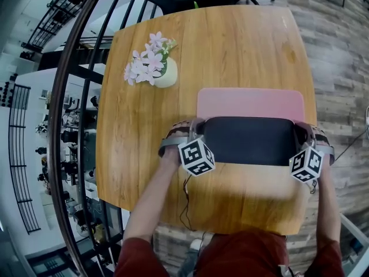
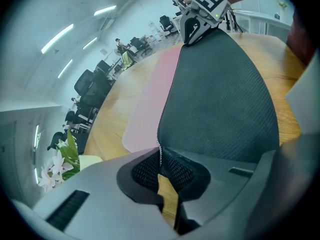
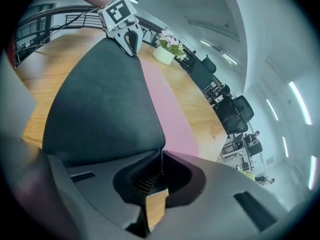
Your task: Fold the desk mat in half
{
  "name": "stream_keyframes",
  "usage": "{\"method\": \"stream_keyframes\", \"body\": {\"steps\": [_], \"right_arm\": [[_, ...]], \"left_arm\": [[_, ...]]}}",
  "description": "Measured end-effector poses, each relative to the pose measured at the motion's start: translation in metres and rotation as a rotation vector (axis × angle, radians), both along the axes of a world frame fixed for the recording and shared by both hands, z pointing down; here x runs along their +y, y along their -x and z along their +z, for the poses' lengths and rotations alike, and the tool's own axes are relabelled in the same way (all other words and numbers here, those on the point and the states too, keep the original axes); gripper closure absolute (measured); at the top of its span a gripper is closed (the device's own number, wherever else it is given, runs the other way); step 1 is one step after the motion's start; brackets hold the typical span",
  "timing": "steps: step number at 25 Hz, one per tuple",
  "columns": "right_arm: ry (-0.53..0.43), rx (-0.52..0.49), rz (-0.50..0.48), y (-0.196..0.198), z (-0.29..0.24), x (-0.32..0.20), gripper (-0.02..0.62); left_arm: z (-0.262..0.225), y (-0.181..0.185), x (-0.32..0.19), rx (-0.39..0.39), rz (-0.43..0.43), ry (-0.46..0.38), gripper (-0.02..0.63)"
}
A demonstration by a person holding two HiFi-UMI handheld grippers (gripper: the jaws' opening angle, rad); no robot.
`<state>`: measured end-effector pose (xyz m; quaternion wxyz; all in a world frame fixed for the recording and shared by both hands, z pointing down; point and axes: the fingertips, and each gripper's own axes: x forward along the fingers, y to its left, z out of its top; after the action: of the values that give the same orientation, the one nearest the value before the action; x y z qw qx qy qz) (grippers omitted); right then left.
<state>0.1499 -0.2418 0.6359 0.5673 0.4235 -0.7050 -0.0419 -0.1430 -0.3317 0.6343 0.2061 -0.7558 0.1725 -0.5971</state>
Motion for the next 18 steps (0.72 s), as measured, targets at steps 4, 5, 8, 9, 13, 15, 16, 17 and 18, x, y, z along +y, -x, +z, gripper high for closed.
{"method": "stream_keyframes", "body": {"steps": [4, 5, 8, 9, 13, 15, 16, 17, 18], "right_arm": [[-0.017, 0.003, 0.002, -0.004, 0.003, -0.02, 0.572], [-0.023, 0.006, 0.003, -0.006, 0.003, -0.025, 0.572], [-0.039, 0.014, 0.005, -0.01, 0.003, -0.039, 0.572], [-0.042, 0.016, 0.006, -0.012, 0.004, -0.043, 0.572], [-0.053, 0.03, 0.007, -0.017, 0.004, -0.06, 0.572], [-0.062, 0.034, 0.009, -0.019, 0.004, -0.068, 0.572], [-0.064, 0.037, 0.01, -0.02, 0.004, -0.072, 0.572], [-0.065, 0.039, 0.01, -0.022, 0.005, -0.075, 0.572], [-0.067, 0.041, 0.009, -0.023, 0.004, -0.078, 0.572]], "left_arm": [[0.001, -0.004, -0.02, -0.006, 0.002, -0.012, 0.574], [0.001, -0.006, -0.025, -0.006, 0.002, -0.016, 0.574], [0.003, -0.01, -0.039, -0.002, 0.004, -0.03, 0.574], [0.003, -0.012, -0.044, 0.0, 0.004, -0.035, 0.574], [0.003, -0.018, -0.062, 0.003, 0.006, -0.048, 0.574], [0.003, -0.021, -0.072, 0.001, 0.011, -0.059, 0.574], [0.004, -0.022, -0.076, 0.001, 0.014, -0.064, 0.574], [0.004, -0.023, -0.079, 0.002, 0.016, -0.069, 0.574], [0.003, -0.024, -0.082, 0.004, 0.018, -0.073, 0.574]]}}
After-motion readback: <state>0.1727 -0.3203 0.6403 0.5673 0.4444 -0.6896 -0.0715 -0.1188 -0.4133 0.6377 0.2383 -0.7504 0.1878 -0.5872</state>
